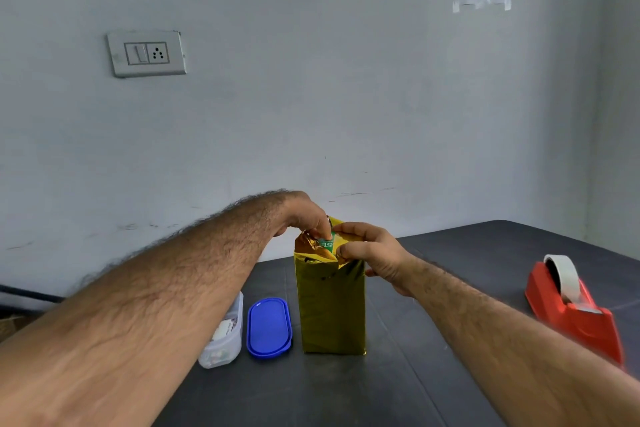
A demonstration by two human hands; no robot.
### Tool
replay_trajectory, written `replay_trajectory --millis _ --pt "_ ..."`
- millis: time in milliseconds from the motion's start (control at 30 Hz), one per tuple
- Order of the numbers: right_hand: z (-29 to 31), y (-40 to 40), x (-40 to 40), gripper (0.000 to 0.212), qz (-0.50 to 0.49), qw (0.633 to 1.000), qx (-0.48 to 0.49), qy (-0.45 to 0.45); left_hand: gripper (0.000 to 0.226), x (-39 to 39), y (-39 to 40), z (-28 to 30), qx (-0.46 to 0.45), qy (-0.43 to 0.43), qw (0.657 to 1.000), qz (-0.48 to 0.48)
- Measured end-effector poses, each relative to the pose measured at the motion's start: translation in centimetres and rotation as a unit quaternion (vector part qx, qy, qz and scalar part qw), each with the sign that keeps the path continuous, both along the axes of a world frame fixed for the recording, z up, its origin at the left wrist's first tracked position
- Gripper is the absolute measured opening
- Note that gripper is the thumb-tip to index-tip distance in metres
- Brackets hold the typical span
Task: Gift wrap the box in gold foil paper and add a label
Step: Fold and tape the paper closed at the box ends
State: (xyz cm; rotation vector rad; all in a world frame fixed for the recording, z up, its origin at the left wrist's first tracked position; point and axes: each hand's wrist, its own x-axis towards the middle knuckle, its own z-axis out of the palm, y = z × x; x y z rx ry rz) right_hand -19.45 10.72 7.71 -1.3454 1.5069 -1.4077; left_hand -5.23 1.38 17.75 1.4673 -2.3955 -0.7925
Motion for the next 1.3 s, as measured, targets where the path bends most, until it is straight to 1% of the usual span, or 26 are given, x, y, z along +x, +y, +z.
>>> replay_trajectory --millis 100,167,267,333,433,500,567,700,800,867,933,1067,1233,1300 --pt "0.5 0.6 0.5 0.072 0.010 1.000 0.000 -0.003 0.057 -0.4 0.0 0.4 0.002 -0.034 0.999 -0.008" --pt "0.7 0.8 0.5 0.077 0.015 1.000 -0.005 -0.005 0.058 -0.8 0.1 0.7 0.009 -0.072 0.997 -0.016" --pt "0.8 1.1 0.5 0.084 0.018 1.000 0.001 0.007 0.063 -1.2 0.3 1.3 0.005 -0.150 0.988 -0.033" --pt "1.0 1.1 0.5 0.086 0.014 1.000 0.007 0.014 0.069 -1.3 0.5 1.7 -0.010 -0.190 0.981 -0.032" --pt "1.2 1.3 0.7 0.088 0.004 1.000 0.018 0.018 0.086 -1.2 0.7 1.8 -0.045 -0.227 0.973 0.000" --pt "1.4 1.4 0.9 0.089 0.004 1.000 0.022 0.016 0.097 -1.0 0.4 1.6 -0.066 -0.208 0.976 0.024" --pt "1.5 1.7 1.1 0.090 0.003 1.000 0.023 0.012 0.101 -0.8 0.3 1.5 -0.053 -0.188 0.980 0.031" --pt "1.6 1.9 1.2 0.090 0.003 1.000 0.021 0.010 0.093 -0.1 0.4 1.6 -0.022 -0.129 0.991 0.034" --pt "1.4 1.8 1.2 0.091 0.000 1.000 0.023 0.007 0.082 -0.2 0.7 1.6 -0.031 -0.023 0.999 0.036" --pt "1.4 1.8 1.2 0.093 -0.002 1.000 0.027 0.011 0.077 -0.7 1.3 1.4 -0.023 0.017 0.999 0.030" --pt "1.3 1.7 1.2 0.094 -0.003 1.000 0.027 0.012 0.080 -1.1 1.7 0.8 -0.007 0.016 1.000 0.025" --pt "1.3 1.9 1.2 0.089 0.001 1.000 0.019 0.002 0.092 -1.0 1.7 -0.2 0.044 0.008 0.998 0.038" --pt "0.9 2.0 0.5 0.083 -0.005 1.000 0.019 0.012 0.108 -0.2 2.2 -0.9 0.067 0.015 0.997 0.038" --pt "0.8 1.6 0.3 0.079 -0.008 1.000 0.027 0.012 0.110 0.2 2.5 -1.3 0.072 0.040 0.996 0.041"
